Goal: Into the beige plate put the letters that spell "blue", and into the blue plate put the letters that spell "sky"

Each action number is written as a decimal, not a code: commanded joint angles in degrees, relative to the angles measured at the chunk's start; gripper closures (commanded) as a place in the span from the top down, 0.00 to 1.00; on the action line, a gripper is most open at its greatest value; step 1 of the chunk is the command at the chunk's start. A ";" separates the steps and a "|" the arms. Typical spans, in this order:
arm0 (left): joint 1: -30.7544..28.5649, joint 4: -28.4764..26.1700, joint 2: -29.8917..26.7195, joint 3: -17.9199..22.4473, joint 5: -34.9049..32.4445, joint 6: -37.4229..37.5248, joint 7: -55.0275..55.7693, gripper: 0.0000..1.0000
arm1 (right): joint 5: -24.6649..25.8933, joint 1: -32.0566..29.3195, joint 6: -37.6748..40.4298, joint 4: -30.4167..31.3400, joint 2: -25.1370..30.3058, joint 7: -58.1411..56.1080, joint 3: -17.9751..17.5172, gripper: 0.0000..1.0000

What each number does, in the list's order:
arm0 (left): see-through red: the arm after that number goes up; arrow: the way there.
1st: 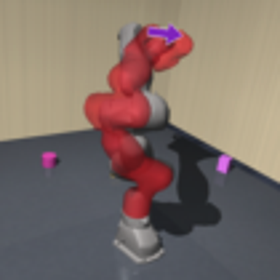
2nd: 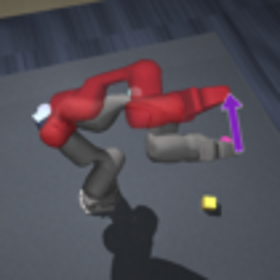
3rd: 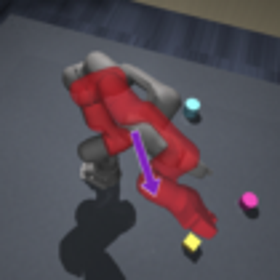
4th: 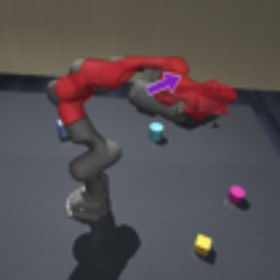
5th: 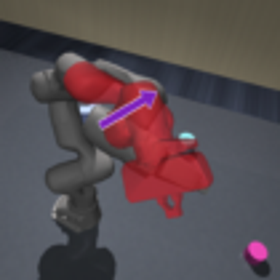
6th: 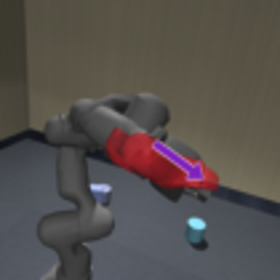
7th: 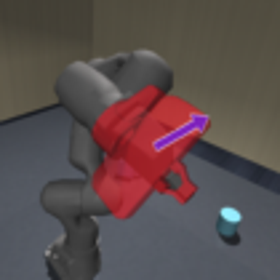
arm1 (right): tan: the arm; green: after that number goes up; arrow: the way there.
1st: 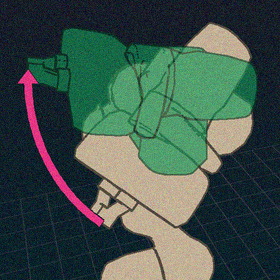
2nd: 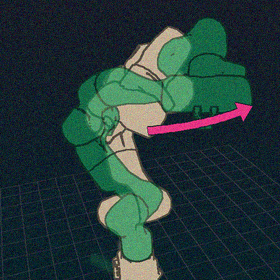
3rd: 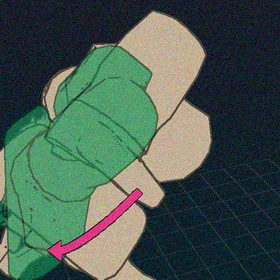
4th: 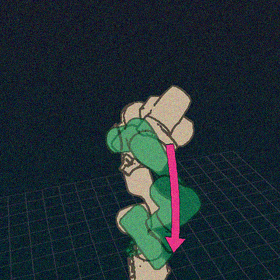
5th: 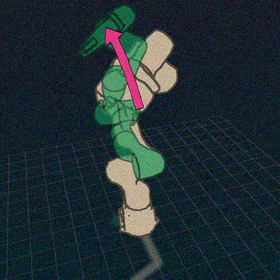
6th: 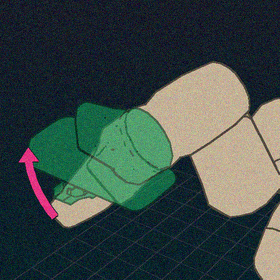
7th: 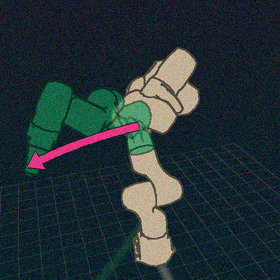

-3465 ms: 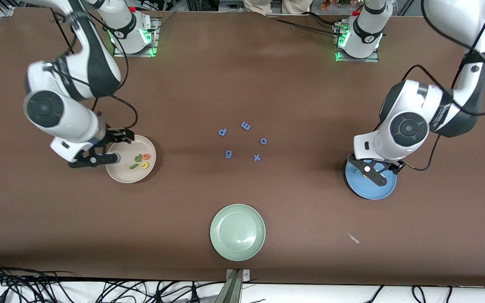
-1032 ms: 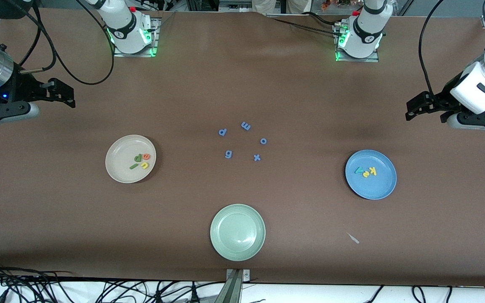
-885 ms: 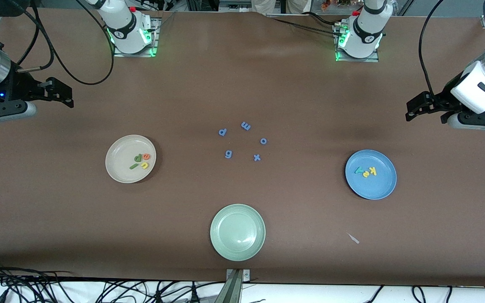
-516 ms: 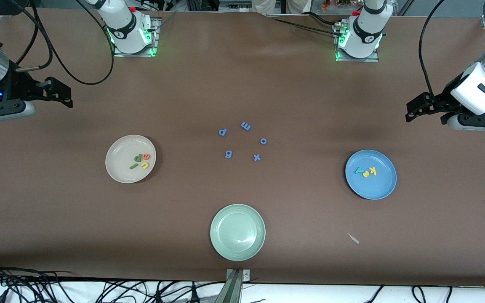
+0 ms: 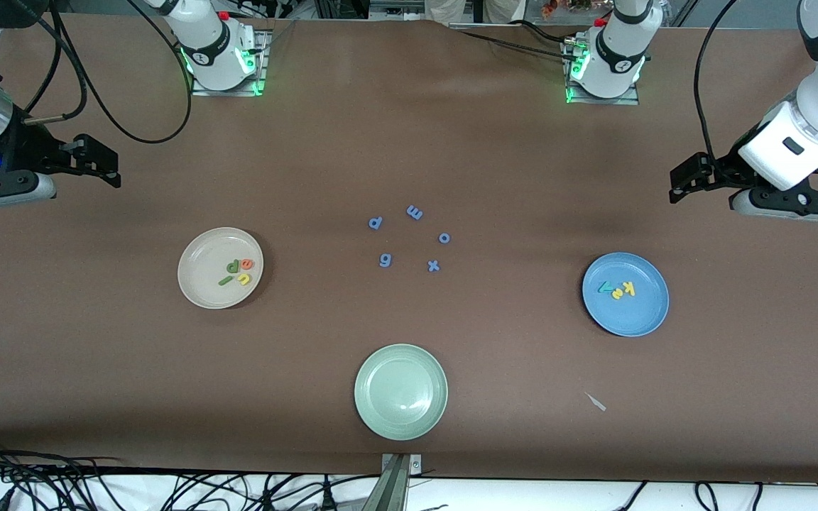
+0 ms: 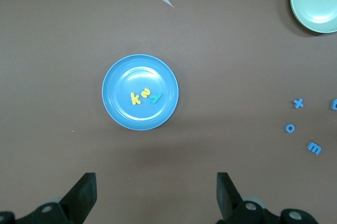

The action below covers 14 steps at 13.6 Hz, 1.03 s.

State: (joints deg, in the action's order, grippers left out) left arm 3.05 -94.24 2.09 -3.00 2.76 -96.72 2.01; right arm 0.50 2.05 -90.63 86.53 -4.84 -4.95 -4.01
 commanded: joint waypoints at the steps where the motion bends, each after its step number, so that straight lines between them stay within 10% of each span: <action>1: -0.24 1.86 0.81 -0.08 -1.44 1.27 0.45 1.00 | 0.29 -0.30 0.19 -1.10 -0.34 -0.41 0.40 1.00; 14: -1.12 2.13 0.81 0.45 -1.44 1.71 1.94 1.00 | 0.38 -0.12 0.28 -1.10 -0.34 -0.85 0.40 1.00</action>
State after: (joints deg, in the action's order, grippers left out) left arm 2.06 -93.98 2.11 -2.43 2.75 -96.63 3.21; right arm 0.50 2.02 -90.65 86.53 -4.85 -4.98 -3.51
